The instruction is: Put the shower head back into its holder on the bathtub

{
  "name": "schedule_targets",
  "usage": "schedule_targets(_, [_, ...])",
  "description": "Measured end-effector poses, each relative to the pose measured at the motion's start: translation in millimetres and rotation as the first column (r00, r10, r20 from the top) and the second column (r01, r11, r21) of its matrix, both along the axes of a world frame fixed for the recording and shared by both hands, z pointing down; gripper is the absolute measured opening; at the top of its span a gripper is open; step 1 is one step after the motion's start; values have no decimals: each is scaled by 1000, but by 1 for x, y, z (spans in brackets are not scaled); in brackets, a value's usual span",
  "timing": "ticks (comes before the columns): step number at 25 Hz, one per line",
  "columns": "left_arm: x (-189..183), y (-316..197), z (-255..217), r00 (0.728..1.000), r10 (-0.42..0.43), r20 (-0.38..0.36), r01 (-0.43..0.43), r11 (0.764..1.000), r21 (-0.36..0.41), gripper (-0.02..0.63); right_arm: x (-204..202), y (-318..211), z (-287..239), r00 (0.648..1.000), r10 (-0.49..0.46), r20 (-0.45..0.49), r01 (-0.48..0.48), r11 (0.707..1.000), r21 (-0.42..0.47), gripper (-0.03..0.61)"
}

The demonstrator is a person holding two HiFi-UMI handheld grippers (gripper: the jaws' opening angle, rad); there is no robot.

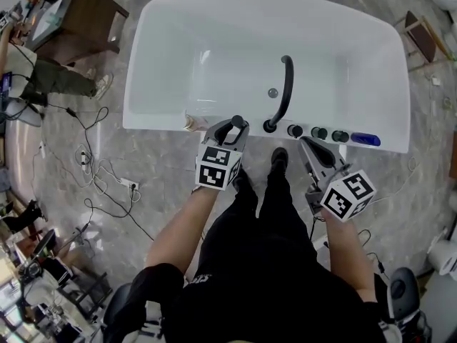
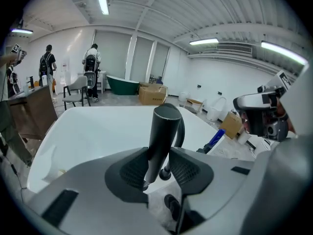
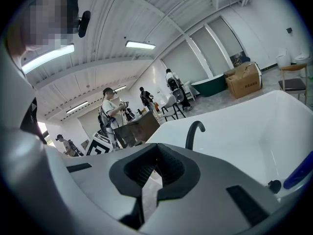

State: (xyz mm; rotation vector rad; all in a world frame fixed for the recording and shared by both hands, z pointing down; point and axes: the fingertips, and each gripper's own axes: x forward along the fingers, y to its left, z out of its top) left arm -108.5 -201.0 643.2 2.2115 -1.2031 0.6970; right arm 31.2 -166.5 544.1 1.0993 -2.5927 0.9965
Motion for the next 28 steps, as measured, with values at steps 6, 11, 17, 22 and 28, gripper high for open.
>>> schedule_targets(6, [3,5,45,999,28,43,-25,997,-67,143,8,3,18,1000,14,2,-14,999,-29,14])
schedule_targets(11, [0,-1,77,997,35,70,-27,994,-109,144,10,0,33,1000,17,11,-17,999,-42,14])
schedule_targets(17, [1,-2,98,995,53,87,-40,988,-151,144,10,-1,40,1000,29,6,-28,998,-64,14])
schedule_targets(22, [0,1,114,992,71,105,-51,983,-178,147,11,-2,41,999,44,-14,-45,995,-88,14])
schedule_targets(28, [4,-8,116,991,86,105,-68,983,-169,149,13,-7,43,1000,23,-7,-24,997,-79,14])
